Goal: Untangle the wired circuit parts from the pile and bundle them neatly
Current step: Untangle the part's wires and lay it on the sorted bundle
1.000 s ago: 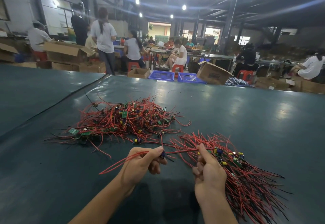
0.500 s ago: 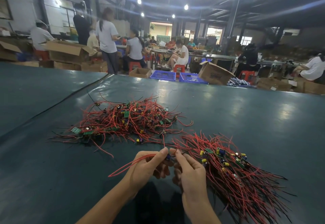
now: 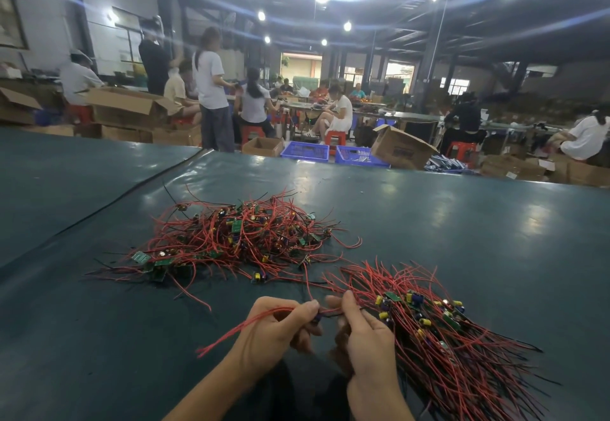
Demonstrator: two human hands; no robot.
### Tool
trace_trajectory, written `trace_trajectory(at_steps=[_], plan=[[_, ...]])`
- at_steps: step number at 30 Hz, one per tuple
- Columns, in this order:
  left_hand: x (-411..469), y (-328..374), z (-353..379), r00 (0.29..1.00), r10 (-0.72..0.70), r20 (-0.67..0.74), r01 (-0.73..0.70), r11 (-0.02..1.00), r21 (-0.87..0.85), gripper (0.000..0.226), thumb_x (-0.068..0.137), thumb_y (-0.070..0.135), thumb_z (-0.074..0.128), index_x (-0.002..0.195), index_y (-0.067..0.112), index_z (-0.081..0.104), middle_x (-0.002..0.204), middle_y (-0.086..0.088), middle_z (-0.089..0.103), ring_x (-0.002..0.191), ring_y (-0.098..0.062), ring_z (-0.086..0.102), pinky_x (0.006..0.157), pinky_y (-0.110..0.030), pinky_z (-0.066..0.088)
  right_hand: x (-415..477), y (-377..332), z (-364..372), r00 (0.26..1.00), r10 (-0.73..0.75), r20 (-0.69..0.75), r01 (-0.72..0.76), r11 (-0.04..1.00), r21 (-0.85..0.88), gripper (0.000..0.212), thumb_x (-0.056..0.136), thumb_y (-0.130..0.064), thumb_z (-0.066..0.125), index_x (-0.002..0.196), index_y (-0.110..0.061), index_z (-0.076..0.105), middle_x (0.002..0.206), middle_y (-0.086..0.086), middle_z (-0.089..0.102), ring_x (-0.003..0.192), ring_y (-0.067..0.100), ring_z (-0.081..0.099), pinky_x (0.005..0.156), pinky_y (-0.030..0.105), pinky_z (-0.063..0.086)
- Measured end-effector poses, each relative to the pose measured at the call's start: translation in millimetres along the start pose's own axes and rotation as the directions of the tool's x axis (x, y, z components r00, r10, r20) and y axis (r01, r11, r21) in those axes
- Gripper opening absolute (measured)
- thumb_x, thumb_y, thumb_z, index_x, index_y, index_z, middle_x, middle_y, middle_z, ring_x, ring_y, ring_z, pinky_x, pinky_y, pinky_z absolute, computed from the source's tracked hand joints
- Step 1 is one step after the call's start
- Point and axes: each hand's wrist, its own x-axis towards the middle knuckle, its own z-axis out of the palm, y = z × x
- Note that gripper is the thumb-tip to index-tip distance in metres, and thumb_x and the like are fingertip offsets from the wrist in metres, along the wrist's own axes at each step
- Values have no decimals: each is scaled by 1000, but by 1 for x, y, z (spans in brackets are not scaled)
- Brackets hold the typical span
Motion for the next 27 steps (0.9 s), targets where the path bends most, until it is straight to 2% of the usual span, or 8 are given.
trace_trajectory(at_steps=[3, 9, 12, 17, 19, 22, 25, 27], plan=[[2, 2, -4, 1000, -4, -22, 3, 999, -35, 35, 83, 32, 72, 55, 11, 72, 59, -10, 68, 43, -15, 56, 48, -23, 46, 7, -12, -13, 998, 35, -54, -25, 983, 180, 32, 94, -23, 60, 73, -5, 75, 51, -3, 46, 34, 4, 29, 31, 17, 24], [4, 5, -9, 1000, -26, -6, 25, 997, -75, 36, 79, 32, 63, 56, 6, 72, 57, -9, 67, 43, -14, 55, 48, -22, 45, 11, -23, -24, 997, -45, -55, 59, 957, 285, 28, 98, -20, 55, 80, -3, 69, 51, -5, 51, 37, 1, 32, 33, 15, 23], [3, 2, -9, 999, -32, -31, 29, 997, -77, 40, 83, 38, 71, 60, 5, 74, 54, -11, 63, 45, -16, 55, 49, -22, 44, 12, -20, -25, 994, -49, -97, 77, 947, 313, 25, 97, -22, 57, 83, -5, 69, 56, -4, 58, 37, 2, 35, 33, 15, 25], [6, -2, -5, 992, -9, -129, -3, 995, -96, 43, 77, 45, 59, 70, 7, 77, 57, -10, 65, 47, -15, 53, 47, -20, 42, 5, -12, -13, 993, -79, -91, 92, 985, 144, 12, 89, -22, 69, 89, -11, 71, 82, 7, 77, 38, 4, 40, 35, 15, 31], [5, -3, -1, 989, 47, -143, -55, 997, -52, 41, 80, 44, 60, 75, 6, 76, 58, -8, 66, 45, -14, 53, 45, -20, 42, 0, -8, -8, 992, -124, -22, 124, 992, 21, 11, 88, -23, 70, 89, -12, 73, 81, 5, 77, 40, 3, 43, 37, 16, 34], [2, -5, 5, 981, 138, -135, -133, 990, 43, 38, 83, 45, 61, 71, 11, 74, 58, -7, 67, 44, -14, 56, 45, -22, 44, -9, -2, -1, 968, -228, 104, 240, 962, -127, 12, 87, -20, 70, 79, -14, 77, 71, 1, 75, 52, 3, 62, 46, 13, 45], [0, -7, 8, 984, 157, -89, -154, 987, 45, 35, 88, 37, 53, 64, 18, 70, 59, -6, 67, 46, -14, 57, 47, -22, 45, -13, -2, 3, 953, -247, 178, 272, 953, -136, 10, 86, -13, 71, 80, -18, 76, 72, -1, 76, 62, 6, 70, 55, 14, 51], [-2, -6, 10, 989, 137, -56, -134, 989, 57, 39, 91, 38, 49, 66, 18, 72, 60, -7, 68, 47, -15, 57, 48, -23, 45, -11, -1, 1, 953, -270, 136, 290, 944, -156, 5, 85, -17, 72, 82, -20, 75, 73, -3, 75, 64, 6, 69, 57, 15, 51]])
